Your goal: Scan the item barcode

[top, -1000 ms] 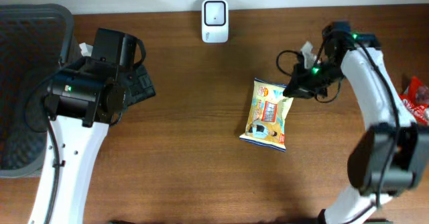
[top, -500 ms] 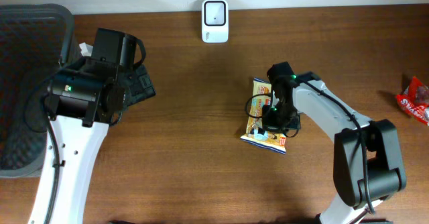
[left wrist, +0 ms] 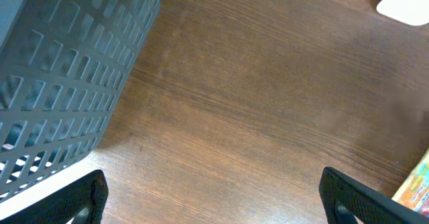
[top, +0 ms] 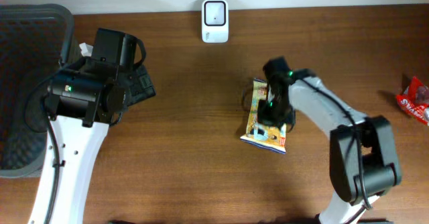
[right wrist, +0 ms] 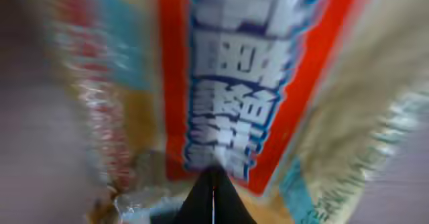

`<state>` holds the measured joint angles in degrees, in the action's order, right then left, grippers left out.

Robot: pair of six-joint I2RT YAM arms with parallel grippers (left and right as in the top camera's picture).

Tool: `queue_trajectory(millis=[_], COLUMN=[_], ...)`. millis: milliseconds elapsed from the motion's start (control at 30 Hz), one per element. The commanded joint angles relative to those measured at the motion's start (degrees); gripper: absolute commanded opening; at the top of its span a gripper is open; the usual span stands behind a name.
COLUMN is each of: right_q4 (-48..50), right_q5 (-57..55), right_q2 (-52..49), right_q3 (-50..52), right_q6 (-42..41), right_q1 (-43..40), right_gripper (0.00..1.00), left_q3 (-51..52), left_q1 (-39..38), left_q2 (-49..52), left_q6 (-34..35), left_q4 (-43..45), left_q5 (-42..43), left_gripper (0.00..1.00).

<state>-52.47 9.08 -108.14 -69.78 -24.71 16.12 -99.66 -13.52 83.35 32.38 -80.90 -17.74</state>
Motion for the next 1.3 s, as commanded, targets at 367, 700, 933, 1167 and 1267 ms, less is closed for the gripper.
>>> queue_trajectory(millis=[367,700,933,1167,1267], right_q4=[-2.6,-1.3,-22.8,-19.8,-7.8], right_q5=[-5.3,-9.1,-9.7,-9.8,-9.4], right_q2=[1.8,-8.9,-3.1,-3.8,-3.8], right_q3=[-14.4,-13.4,-32.1,-22.2,-12.3], right_q6=[-0.5,-2.8,0.5,-0.9,-4.8], right_q1=[1.4,1.4,-0.8,0.3,0.3], right_gripper=[0.04,0.04,0.79,0.99,0.99], left_q3=[-0.5,-0.5,-0.5,-0.5,-0.5], left_q1=[0.2,0.2,0.2,0.2,0.2], left_q2=[-0.8,-0.8,-0.8,-0.8,-0.8], left_q6=[-0.1,-0.1,-0.1,-0.1,-0.1], left_q4=[0.0,0.0,0.0,0.0,0.0], left_q5=[0.0,0.0,0.0,0.0,0.0], left_gripper=[0.99,0.99,0.99,0.99,0.99])
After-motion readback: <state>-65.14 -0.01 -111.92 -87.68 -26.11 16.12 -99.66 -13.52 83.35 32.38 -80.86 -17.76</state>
